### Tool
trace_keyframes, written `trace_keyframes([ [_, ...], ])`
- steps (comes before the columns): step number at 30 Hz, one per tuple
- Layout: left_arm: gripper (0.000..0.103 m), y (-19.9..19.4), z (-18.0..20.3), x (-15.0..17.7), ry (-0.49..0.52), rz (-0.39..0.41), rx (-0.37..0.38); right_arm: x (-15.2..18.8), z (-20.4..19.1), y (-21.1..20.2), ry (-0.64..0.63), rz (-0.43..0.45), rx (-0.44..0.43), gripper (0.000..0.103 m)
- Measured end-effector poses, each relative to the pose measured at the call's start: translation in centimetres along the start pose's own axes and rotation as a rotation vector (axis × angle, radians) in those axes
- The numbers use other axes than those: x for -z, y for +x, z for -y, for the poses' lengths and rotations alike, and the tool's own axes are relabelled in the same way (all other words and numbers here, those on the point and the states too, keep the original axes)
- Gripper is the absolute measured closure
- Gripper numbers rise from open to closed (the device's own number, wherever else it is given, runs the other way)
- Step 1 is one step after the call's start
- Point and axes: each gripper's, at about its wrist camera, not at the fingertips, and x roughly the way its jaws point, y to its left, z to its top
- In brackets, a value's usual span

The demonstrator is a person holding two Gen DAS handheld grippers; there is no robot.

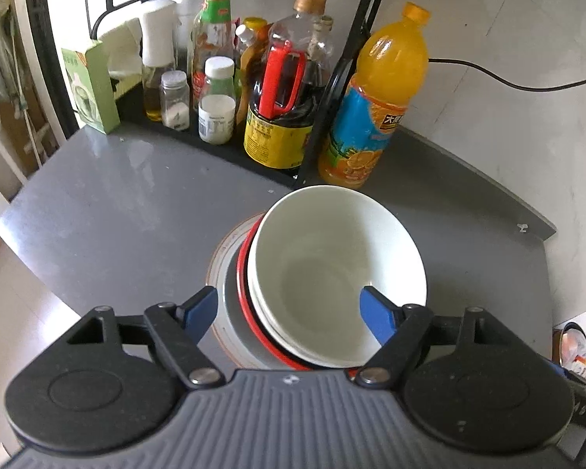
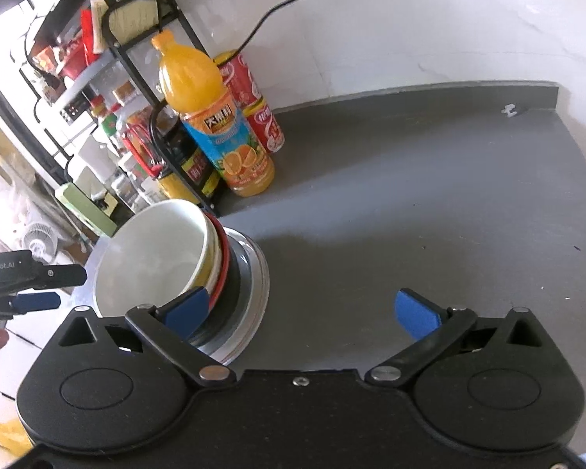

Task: Organize plates and bowls

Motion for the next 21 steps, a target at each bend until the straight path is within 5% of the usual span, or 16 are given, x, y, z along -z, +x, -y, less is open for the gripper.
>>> trace_keyframes([
  [16, 0.024, -5.5, -5.0, 0.8, 0.045, 0.083, 0.092, 4.0, -8.2, -5.8, 0.037, 0.111, 0.060, 0.000],
  [21, 0.016, -7.7, -8.3, 1.6, 0.063, 0.130, 0.139, 5.2, -11.3, -8.6, 0.091, 0.143, 0.095, 0.000],
])
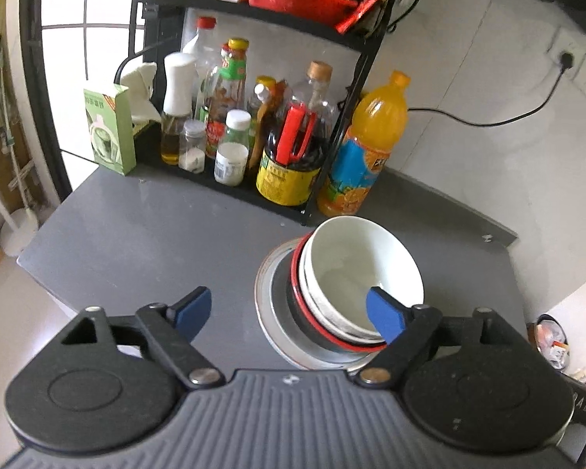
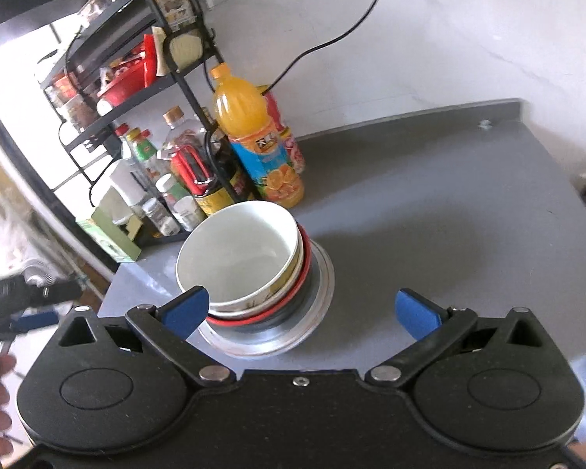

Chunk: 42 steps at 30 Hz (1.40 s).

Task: Organize plates and bowls

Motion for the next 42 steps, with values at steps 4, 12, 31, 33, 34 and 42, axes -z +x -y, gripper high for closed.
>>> trace_keyframes([
  [4, 0.016, -2.1, -2.3, 0.9, 0.012, -0.014, 0.004, 1.3, -2.1, -2.6, -0.026, 0.024, 0.006, 0.000],
  [12, 0.016, -6.3, -5.2, 1.9, 0.031, 0.027, 0.054, 3.9, -4.0, -6.0, -0.017, 0.071, 0.029, 0.000],
  [31, 0.016, -13.4, -7.3, 3.2, 0.084, 0.119, 0.096, 6.4, -7.7, -10.8, -0.047, 0.142, 0.108, 0.000],
  [33, 0.016, -13.8, -7.5, 3.2, 0.089, 0.122, 0.097, 6.5, -8.2, -11.2, -0.053, 0.151, 0.111, 0.000],
  [34, 0.016, -14.0, -7.6, 3.2, 0.091, 0.125, 0.084, 6.6, -8.4, -11.3, -0.057, 0.155, 0.110, 0.000],
  [42, 0.016, -15.1, -7.8, 3.7, 0.128, 0.144, 0.037, 7.0, -10.2, -10.8, -0.123, 0.105, 0.166, 0.000],
])
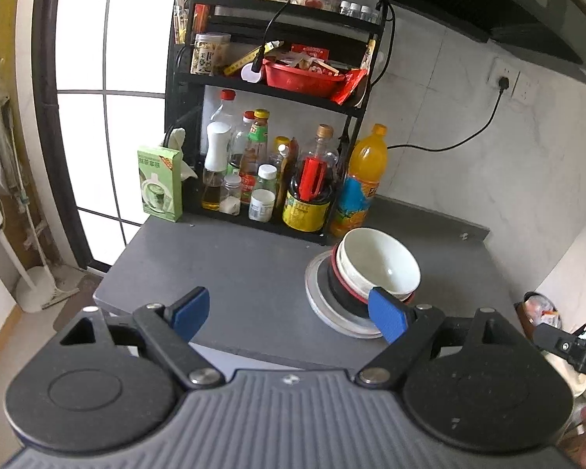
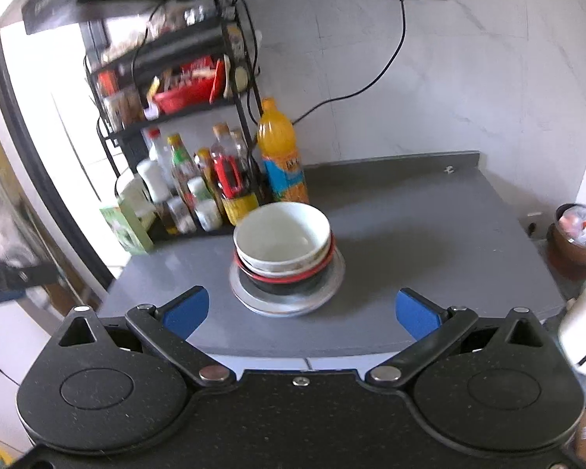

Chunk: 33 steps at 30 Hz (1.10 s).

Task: Organize plates and bowls

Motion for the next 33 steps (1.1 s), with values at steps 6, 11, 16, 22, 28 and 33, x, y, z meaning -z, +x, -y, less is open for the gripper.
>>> trace_keyframes([
  [6, 0.007, -0.2, 0.0, 0.4, 0.001, -0.006, 0.033, 0.3, -0.7, -0.1, -0.003, -0.004, 0.014, 0.000],
  [11, 0.000, -0.1, 0.4, 1.0, 0.028, -0.015, 0.052, 0.4, -1.3, -0.5, -0.007, -0.002, 0.033, 0.000],
  [16, 0.000, -0.3, 1.0, 1.8, 0.056, -0.004, 0.056, 0.7, -1.9, -1.8, -0.019, 0.015, 0.041, 0.000],
  [22, 0.000, -0.6, 1.9, 2.9, 0.089, -0.023, 0.045, 1.8, -1.9, -2.2, -0.026, 0.002, 0.057, 0.000],
  [28, 0.000, -0.6, 3.1, 4.5, 0.131, -0.040, 0.047, 3.4, -2.3, -1.9, -0.065, -0.012, 0.071, 0.000],
  [33, 0.000, -0.3, 4.3, 6.1, 0.173, -0.066, 0.059, 4.2, -2.5, -2.0, -0.068, -0.027, 0.049, 0.000],
])
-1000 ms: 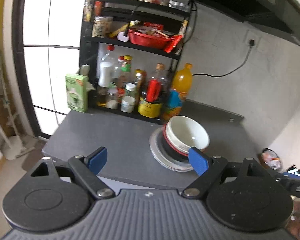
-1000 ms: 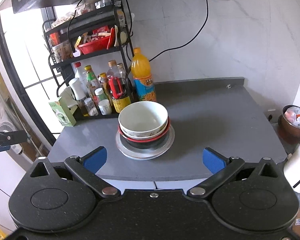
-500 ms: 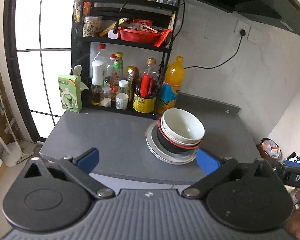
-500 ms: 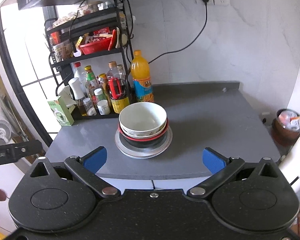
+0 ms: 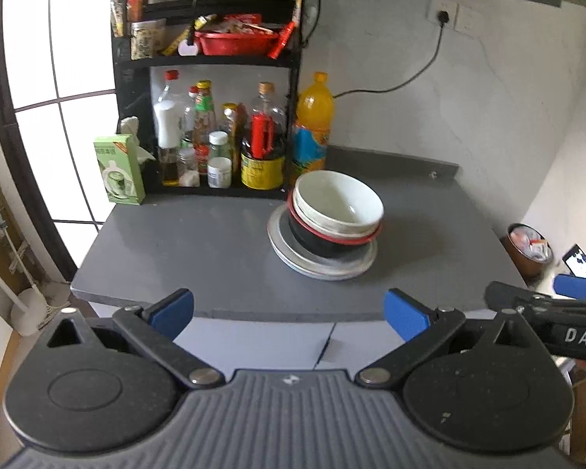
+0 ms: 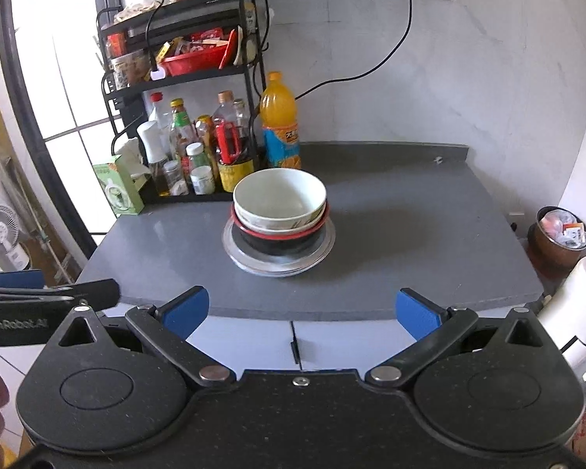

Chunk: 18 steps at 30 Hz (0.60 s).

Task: Organize plates and bowls

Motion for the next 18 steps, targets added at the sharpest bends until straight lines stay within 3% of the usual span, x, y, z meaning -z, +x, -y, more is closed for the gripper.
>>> trace_keyframes([
  [6, 0.000, -0.2, 0.9, 1.0, 0.039, -0.019, -0.013, 0.3, 0.0, 0.1, -0.008, -0.003, 0.037, 0.000],
  [18, 0.000, -0.2, 0.6, 2.0, 0.035, -0.020, -0.035, 0.8, -0.4, 0.1, -0.016, -0.027, 0.001, 0.000],
])
